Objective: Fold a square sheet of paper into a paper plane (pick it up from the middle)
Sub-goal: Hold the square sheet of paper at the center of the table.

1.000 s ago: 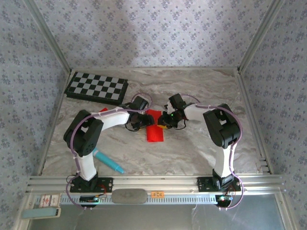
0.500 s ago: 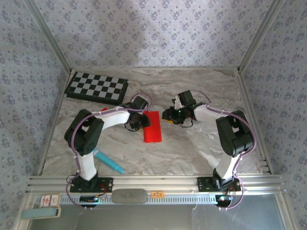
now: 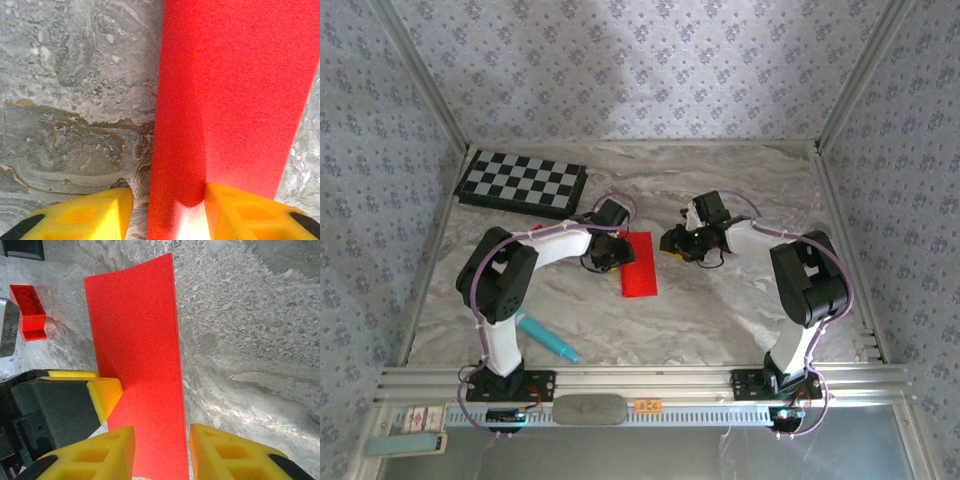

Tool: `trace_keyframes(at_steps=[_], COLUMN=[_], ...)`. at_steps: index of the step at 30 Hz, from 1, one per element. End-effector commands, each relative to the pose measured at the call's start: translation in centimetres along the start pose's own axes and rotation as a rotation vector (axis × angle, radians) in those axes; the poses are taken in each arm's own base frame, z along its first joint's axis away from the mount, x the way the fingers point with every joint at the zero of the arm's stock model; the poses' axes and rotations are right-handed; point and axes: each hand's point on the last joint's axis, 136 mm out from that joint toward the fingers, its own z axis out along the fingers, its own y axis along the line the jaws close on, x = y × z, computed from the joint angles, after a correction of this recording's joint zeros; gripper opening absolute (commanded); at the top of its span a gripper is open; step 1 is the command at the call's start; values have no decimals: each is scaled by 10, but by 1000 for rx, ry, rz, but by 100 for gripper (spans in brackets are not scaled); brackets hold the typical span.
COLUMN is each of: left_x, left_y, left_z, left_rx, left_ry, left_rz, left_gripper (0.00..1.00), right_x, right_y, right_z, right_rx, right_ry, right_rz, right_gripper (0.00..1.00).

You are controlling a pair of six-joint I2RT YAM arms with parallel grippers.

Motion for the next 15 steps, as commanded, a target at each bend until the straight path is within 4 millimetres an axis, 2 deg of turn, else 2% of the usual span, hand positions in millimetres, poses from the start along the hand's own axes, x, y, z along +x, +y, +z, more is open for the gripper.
trace_keyframes(at_steps=[1, 15], left_x=[20, 25], left_y=[23, 31], left_z=[35, 42], left_rx=[-63, -97], left_ry=[87, 109], left_rz=[-13, -33], left_gripper=[44, 43], right_x=[5, 20], right_y=[-3, 14], right_z=[6, 25], right_rx=[1, -35], right_ry=[24, 84], right_rz=[-12, -50], right_gripper=[35, 33])
